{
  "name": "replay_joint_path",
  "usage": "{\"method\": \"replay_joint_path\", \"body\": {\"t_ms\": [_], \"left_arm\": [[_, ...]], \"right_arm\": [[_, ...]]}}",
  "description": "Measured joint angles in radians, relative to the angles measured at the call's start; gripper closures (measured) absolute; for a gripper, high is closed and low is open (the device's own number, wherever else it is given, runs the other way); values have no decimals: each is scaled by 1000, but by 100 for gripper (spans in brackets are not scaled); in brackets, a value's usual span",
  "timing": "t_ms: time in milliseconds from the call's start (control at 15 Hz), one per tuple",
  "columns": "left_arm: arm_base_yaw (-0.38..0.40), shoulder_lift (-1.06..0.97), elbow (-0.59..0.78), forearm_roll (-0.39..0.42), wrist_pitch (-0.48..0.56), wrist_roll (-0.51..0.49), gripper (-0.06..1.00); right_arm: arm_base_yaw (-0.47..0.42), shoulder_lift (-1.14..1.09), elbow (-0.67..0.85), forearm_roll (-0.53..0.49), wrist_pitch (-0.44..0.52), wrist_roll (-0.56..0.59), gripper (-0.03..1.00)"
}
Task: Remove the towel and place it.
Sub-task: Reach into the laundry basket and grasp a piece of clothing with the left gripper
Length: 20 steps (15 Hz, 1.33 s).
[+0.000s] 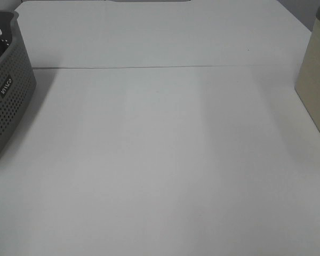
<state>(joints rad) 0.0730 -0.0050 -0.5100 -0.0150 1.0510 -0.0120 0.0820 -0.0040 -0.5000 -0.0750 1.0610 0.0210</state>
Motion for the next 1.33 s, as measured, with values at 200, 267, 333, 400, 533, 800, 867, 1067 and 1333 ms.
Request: {"method": "replay_joint_path", "body": {"t_ms": [200, 267, 333, 400, 533, 800, 867, 1067, 1333], "left_arm": [[0, 0, 0, 0, 0, 0, -5], [0, 0, 0, 0, 0, 0, -5], [0, 0, 0, 0, 0, 0, -5], [0, 0, 0, 0, 0, 0, -5], [0, 0, 0, 1, 0, 0, -5], [0, 0, 0, 5, 0, 0, -5], [0, 0, 0, 5, 0, 0, -5], [0, 0, 0, 6, 0, 0, -5], [0, 0, 0, 6, 0, 1, -5]], "right_arm": [[0, 0, 0, 0, 0, 0, 9], [0, 0, 0, 0, 0, 0, 9], [0, 0, 0, 0, 0, 0, 9], [0, 0, 0, 0, 0, 0, 9], [0, 0, 0, 0, 0, 0, 9], [0, 0, 0, 0, 0, 0, 9], [0, 0, 0, 0, 0, 0, 9], [0, 0, 0, 0, 0, 0, 9], [0, 0, 0, 0, 0, 0, 9]]}}
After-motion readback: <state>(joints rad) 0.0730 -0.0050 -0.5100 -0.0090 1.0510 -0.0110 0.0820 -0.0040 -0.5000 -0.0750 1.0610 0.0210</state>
